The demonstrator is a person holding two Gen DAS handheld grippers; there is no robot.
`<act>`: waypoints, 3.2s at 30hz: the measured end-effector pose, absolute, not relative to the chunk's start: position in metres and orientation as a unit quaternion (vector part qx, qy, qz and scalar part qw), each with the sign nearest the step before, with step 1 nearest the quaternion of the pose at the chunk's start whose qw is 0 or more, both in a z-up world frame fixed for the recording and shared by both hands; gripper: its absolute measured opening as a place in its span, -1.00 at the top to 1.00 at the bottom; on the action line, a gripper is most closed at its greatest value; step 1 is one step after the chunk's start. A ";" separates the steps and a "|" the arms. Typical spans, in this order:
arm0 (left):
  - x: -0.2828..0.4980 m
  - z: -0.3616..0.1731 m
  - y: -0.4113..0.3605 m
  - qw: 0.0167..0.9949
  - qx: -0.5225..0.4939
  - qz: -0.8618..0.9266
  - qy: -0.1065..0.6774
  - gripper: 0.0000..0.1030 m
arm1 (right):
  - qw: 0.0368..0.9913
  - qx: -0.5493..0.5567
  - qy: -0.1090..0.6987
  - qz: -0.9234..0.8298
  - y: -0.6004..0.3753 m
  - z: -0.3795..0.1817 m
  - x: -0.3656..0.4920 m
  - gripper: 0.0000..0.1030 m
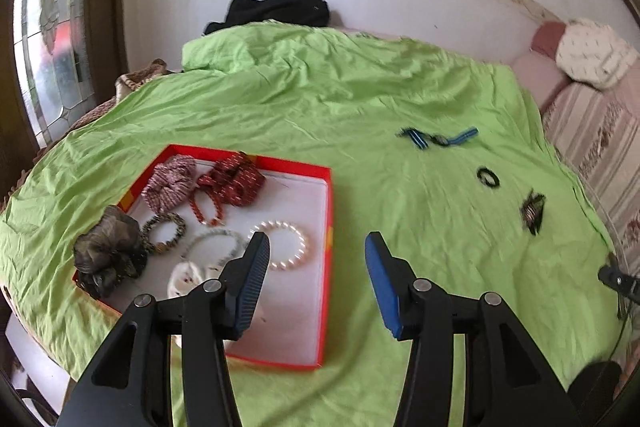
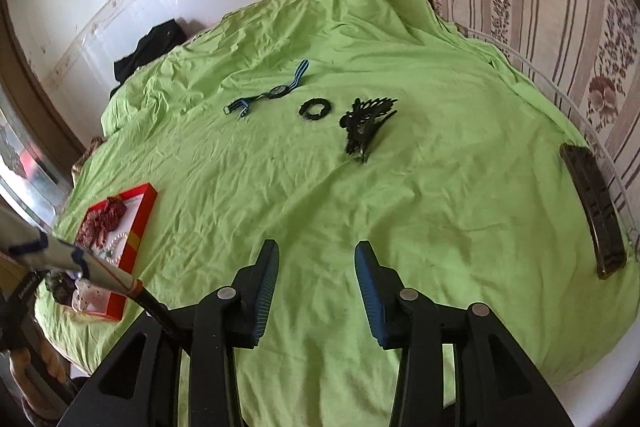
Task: Organize jewelry
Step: 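Withdraw both tools from the tray toward the remaining items, then grasp the black hair tie with the left tool while the right tool grasps the black claw clip, then carry the hair tie and claw clip into the white tray and open both tools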
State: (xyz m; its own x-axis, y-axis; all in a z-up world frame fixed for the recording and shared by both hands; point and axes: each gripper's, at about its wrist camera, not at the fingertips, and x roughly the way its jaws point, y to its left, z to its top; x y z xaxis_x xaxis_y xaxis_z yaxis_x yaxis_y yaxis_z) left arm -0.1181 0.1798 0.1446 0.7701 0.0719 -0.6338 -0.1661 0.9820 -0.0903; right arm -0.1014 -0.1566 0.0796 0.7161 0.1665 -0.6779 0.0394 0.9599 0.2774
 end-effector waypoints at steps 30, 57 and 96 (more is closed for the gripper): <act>0.118 0.110 0.014 0.864 -0.055 -0.085 0.493 -0.16 | 0.900 0.233 0.366 0.030 -0.217 0.024 0.067 -0.33; 0.265 0.014 -0.101 0.839 0.011 -0.145 0.524 0.88 | 0.910 0.155 0.383 0.034 -0.201 0.000 0.115 0.16; -0.049 0.190 0.114 0.904 -0.121 -0.086 0.400 0.88 | 0.904 0.227 0.348 0.099 -0.171 0.046 0.011 0.33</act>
State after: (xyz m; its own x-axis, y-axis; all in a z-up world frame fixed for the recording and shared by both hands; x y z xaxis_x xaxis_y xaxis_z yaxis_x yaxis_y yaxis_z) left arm -0.0485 0.1136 0.1896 0.6648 -0.2519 -0.7033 0.0584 0.9561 -0.2873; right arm 0.0107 -0.1705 0.0462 0.7378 0.3370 -0.5849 -0.0213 0.8776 0.4789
